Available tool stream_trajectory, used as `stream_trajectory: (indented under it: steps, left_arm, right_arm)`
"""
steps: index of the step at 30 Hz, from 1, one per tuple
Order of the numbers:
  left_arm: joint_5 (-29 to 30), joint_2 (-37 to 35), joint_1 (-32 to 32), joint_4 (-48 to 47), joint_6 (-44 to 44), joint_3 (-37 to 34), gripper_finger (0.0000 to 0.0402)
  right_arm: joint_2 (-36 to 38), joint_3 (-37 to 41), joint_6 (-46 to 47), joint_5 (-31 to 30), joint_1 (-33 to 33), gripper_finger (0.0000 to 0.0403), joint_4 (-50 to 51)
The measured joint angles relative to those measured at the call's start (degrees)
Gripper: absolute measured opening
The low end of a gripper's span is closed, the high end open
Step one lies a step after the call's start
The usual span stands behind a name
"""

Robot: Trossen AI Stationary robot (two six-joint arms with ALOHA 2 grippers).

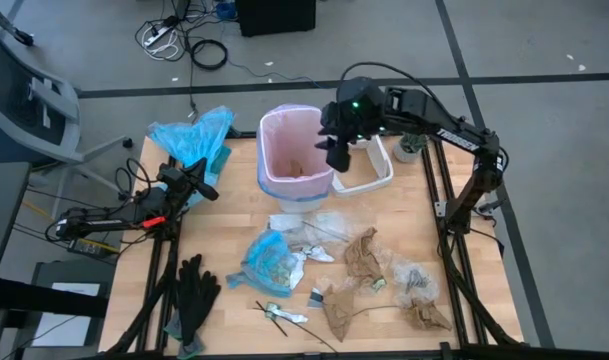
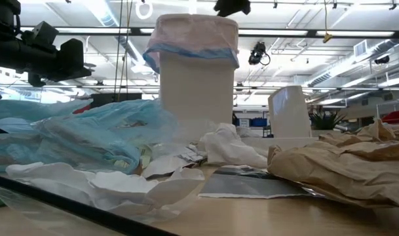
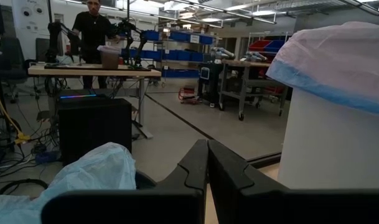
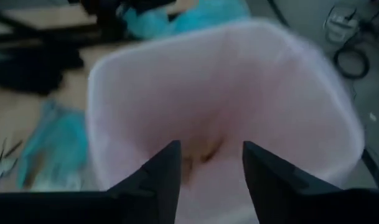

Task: Place trash/remove bag and relplace
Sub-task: Put the top center brown napkin into the trash bin

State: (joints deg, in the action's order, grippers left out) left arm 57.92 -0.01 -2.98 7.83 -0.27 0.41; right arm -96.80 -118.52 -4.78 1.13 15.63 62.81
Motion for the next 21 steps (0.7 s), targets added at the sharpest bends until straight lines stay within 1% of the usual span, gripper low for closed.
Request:
stream_trajectory:
  steps: [5,12,15,18,21]
  left_arm:
    - [0.01,0.0,-0.02,0.01,0.0,0.01,0.0021]
    - [0.02,0.0,-0.02,0.03,0.0,0.02,0.0021]
    - [-0.01,0.0,-0.02,0.03,0.0,-0.01,0.0021]
    - [0.02,0.0,-0.02,0.03,0.0,-0.01,0.0021]
    - [0.02,0.0,-0.01,0.03,0.0,0.02,0.0021]
  right_arm:
    - [3.0,-0.01,1.16,0.0,-1.72,0.016,10.9]
    - [7.24,0.0,9.07,-0.12,-7.3,0.0151,22.02]
    - [7.63,0.0,14.04,-2.31,-10.93,0.0148,26.14]
    - [7.89,0.94,19.32,-5.29,-15.29,0.0146,26.93]
    - [8.15,3.37,25.23,-5.92,-19.77,0.0144,26.57]
